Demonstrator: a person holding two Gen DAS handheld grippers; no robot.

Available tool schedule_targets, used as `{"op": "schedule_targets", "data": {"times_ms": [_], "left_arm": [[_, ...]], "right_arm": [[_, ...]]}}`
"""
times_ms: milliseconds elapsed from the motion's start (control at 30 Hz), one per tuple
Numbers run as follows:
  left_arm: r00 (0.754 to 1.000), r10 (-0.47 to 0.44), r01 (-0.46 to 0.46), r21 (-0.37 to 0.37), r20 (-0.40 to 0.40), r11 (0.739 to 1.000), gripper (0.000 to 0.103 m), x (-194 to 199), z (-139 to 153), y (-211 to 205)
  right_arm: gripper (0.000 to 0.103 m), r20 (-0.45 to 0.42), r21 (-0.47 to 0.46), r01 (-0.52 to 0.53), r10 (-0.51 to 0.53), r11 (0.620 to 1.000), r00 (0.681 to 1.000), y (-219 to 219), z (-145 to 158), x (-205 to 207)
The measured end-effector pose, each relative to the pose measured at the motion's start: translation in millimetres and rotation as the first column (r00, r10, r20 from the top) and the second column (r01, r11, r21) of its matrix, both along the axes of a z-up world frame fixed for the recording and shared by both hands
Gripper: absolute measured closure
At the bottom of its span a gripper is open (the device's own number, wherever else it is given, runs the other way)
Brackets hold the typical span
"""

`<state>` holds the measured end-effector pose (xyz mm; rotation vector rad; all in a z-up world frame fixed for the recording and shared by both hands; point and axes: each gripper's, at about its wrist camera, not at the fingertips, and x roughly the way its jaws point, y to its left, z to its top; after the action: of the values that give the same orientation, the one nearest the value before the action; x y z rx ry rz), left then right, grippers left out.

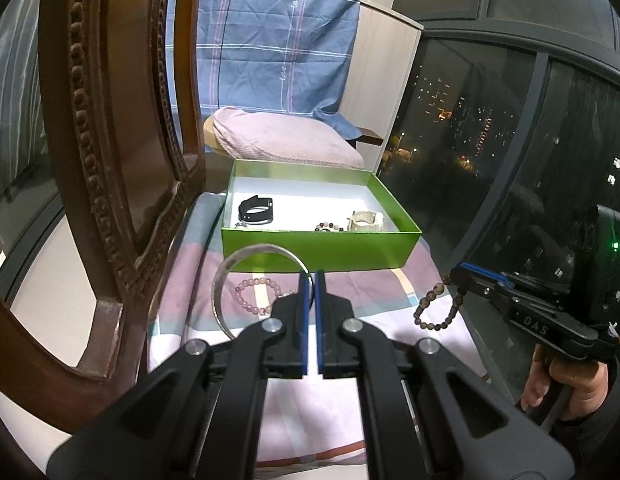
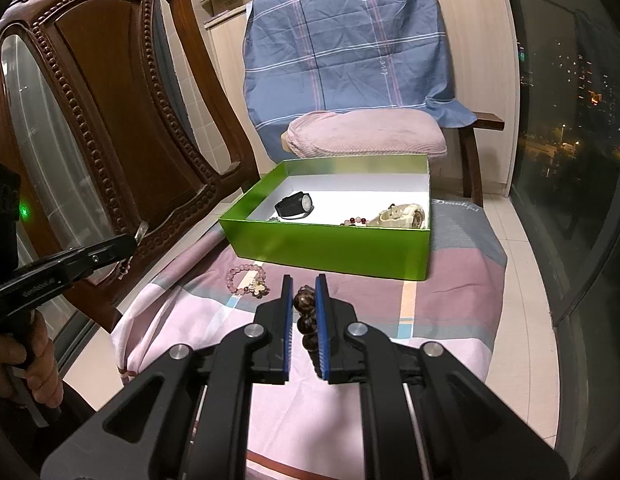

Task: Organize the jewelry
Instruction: 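Carry the silver bangle and wooden bead bracelet over the green box with both tools, then open both tools to drop the bangle and bead bracelet into the box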

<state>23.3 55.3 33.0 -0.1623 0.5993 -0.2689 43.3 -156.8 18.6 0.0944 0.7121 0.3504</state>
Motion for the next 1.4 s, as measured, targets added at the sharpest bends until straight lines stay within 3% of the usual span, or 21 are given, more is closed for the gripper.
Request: {"op": "schedule_targets", "data": {"times_ms": [267,533,667,833,1033,1100,1133,1167,1200,1233,1267,1400], "left_arm": [[0.999,0.036,-0.036,0.004,0.012,0.999,0.1,22,9,-2],[0.995,0.065,-0.068,0.037,0.069,0.997,0.1,92,34,-13],[0.997,0.059,-0.063,0.069,0.056,0.996,0.1,143,30,-24],[0.997,0.083,-0.082,0.051,-0.006,0.995,0.1,196,14,-21],[0.994,0.099,-0.097,0.032,-0.048,0.995,0.099,219,1,-20],[0.993,0.106,-0.103,0.052,-0.045,0.993,0.097,220,-1,-21],[0.994,0.107,-0.105,0.065,-0.028,0.992,0.077,220,1,-22],[0.993,0.115,-0.115,0.079,-0.003,0.99,0.031,215,6,-22],[0.991,0.133,-0.135,0.088,0.026,0.987,0.012,211,11,-21],[0.975,0.179,-0.191,0.088,0.13,0.978,0.004,194,26,-17],[0.962,0.194,-0.212,0.076,0.193,0.974,0.004,181,38,-14],[0.937,0.188,-0.197,0.0,0.295,0.98,0.004,136,79,4]], "right_arm": [[0.092,0.039,0.005,-0.016,0.016,1.0,0.999,7,14,19],[0.092,0.119,0.051,-0.014,0.008,0.999,0.993,17,41,92],[0.092,0.122,0.064,-0.016,0.008,0.998,0.993,22,30,139],[0.092,0.081,0.057,0.03,-0.035,0.998,0.996,22,10,185],[0.091,0.053,0.055,0.094,-0.097,0.994,0.994,16,-2,218],[0.059,0.058,0.052,0.118,-0.121,0.992,0.991,13,-1,220],[0.021,0.073,0.056,0.142,-0.146,0.988,0.987,10,3,217],[0.005,0.118,0.071,0.187,-0.195,0.98,0.974,4,10,210],[0.004,0.185,0.1,0.236,-0.251,0.967,0.95,-3,20,200],[0.003,0.223,0.121,0.25,-0.271,0.961,0.936,-7,27,191],[0.003,0.249,0.14,0.248,-0.277,0.959,0.928,-12,36,184],[0.003,0.338,0.242,0.25,-0.323,0.938,0.884,-36,74,141]]}}
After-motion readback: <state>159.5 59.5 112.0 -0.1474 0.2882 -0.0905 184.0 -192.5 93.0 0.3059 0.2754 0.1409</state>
